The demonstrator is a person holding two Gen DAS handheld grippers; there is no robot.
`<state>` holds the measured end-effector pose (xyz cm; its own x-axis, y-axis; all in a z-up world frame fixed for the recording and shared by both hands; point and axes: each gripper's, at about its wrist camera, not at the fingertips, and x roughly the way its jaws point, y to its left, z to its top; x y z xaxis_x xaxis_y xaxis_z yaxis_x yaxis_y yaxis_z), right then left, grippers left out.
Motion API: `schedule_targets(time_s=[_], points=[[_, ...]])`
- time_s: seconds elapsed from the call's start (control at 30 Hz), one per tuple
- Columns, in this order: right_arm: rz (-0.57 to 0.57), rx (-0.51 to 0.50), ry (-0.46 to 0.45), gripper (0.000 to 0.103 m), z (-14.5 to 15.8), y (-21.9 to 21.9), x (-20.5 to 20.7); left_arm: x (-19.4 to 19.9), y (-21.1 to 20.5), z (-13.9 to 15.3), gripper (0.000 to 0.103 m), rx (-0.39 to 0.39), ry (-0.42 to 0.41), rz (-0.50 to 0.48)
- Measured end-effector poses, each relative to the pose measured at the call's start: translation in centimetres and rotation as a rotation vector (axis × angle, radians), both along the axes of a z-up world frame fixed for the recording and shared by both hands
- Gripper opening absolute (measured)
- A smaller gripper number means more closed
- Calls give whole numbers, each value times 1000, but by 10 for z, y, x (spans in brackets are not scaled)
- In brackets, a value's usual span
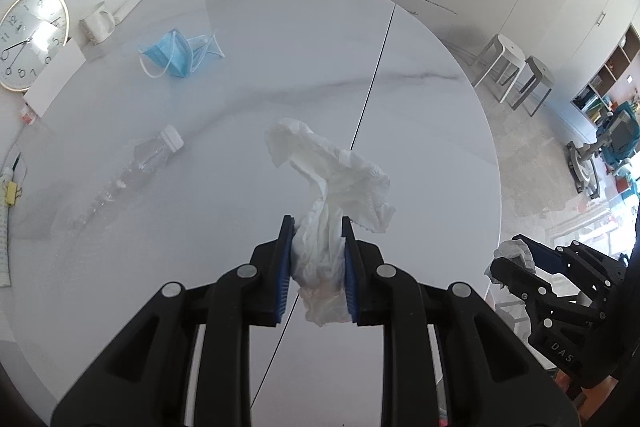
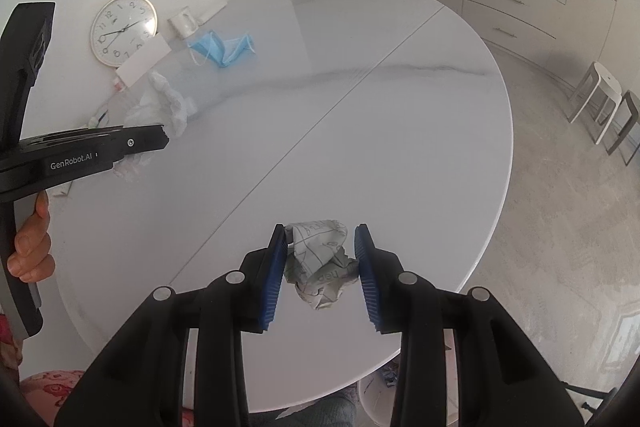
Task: Collect trash
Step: 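Carry both items over the wastebasket and open both tools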
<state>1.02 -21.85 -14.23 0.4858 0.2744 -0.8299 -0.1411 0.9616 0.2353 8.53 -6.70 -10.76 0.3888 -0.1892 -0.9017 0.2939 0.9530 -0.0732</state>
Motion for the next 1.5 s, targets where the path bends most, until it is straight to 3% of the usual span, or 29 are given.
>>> schedule_targets(time_s=[0.17, 0.4, 0.77, 0.8, 0.87, 0.97, 1.13, 1.37, 1.5], points=[[50, 3, 3, 36, -3, -17, -34, -47, 6, -3, 22, -4, 23, 52], [55, -17, 81, 36, -33, -57, -84, -101, 6, -15, 22, -13, 73, 99], [-43, -63, 220, 38, -97, -109, -124, -119, -14, -21, 22, -14, 91, 92], [-50, -66, 239, 40, -107, -111, -124, -120, -16, -21, 22, -14, 94, 87], [-46, -69, 306, 61, -129, -110, -121, -122, -19, -23, 22, -8, 100, 77], [-84, -89, 335, 77, -145, -108, -121, -123, -25, -25, 22, 4, 109, 54], [-166, -75, 299, 95, -132, -127, -136, -132, -47, -21, 22, 3, 109, -20], [-325, -62, 246, 96, -100, -171, -155, -165, -125, -25, 22, -3, 128, -289], [-422, -28, 225, 98, -90, -197, -174, -186, -174, -47, 22, -27, 207, -442]])
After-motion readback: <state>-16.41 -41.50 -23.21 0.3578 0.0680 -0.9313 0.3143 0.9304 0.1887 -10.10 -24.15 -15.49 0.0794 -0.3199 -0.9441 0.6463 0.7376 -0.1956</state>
